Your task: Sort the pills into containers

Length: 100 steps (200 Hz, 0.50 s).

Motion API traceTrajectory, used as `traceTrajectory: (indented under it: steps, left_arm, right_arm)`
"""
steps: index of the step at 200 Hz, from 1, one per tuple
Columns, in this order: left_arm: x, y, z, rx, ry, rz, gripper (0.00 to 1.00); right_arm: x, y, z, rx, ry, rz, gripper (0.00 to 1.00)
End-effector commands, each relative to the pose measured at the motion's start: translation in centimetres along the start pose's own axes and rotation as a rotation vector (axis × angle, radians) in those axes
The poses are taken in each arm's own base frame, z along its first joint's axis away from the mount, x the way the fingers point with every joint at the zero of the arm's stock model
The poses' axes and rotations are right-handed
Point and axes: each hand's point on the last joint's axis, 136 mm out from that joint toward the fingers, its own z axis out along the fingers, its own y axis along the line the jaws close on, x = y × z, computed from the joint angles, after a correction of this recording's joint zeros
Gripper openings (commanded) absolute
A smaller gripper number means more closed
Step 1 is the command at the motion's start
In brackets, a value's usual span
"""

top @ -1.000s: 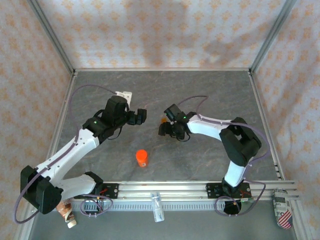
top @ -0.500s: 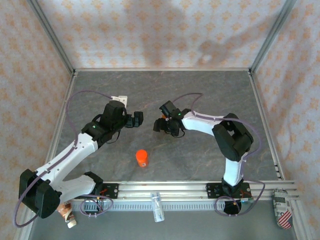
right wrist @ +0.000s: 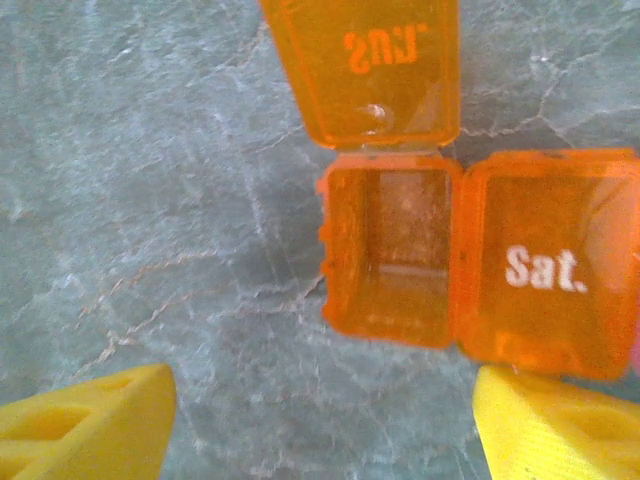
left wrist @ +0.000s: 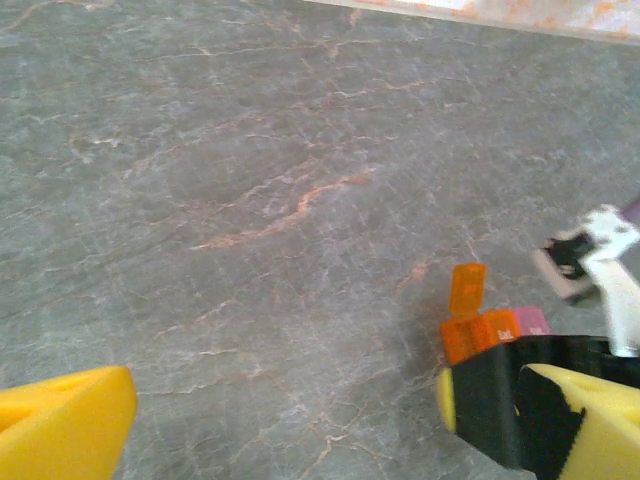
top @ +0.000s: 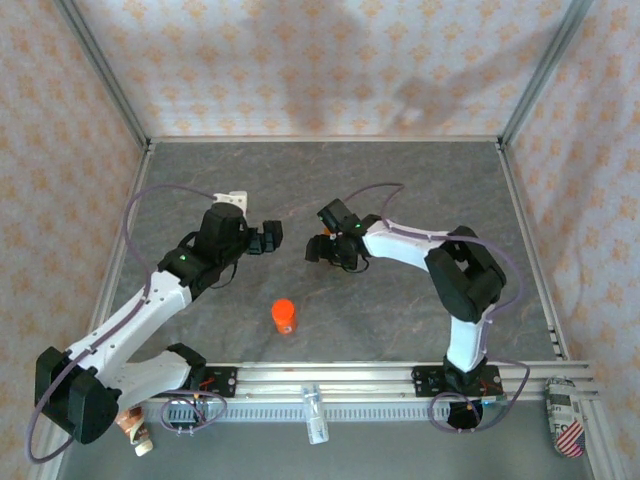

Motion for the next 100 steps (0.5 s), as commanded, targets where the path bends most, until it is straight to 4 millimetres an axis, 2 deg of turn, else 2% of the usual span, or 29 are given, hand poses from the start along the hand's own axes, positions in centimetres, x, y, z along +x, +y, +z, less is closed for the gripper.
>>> traceTrajectory:
  steps: [1, 28, 43, 51, 74, 100]
  left_arm:
    - [-0.9, 1.6, -0.6, -0.045, -0.051, -0.081, 1.0]
    - [-1.3, 2.5, -1.0, -0.053, -0.043, -0.142, 1.0]
    - [-1.8, 3.7, -1.4, -0.105, -0.059, -0.201, 1.0]
    - [-2.0, 4.4, -1.7, -0.137, -0.063, -0.229, 1.0]
    - [-2.7, 6.4, -2.5, -0.223, -0.073, -0.302, 1.0]
    - [-3.4, 8.0, -3.3, -0.255, -0.088, -0.362, 1.0]
  right_arm:
    - [0.2, 0.9, -4.3, -0.005, -0.055, -0.059, 0.79]
    - [0.6, 0.9, -7.0, 0.024, -0.102, -0.095, 0.86]
    - [1.1, 1.3, -8.2, 0.031, -0.123, -0.122, 0.89]
    - [1.5, 1.7, -8.8, 0.032, -0.134, -0.139, 0.93]
    - [2.8, 3.0, -10.1, 0.037, -0.152, -0.195, 0.93]
    - [5.3, 5.2, -11.4, 0.057, -0.16, -0.296, 0.93]
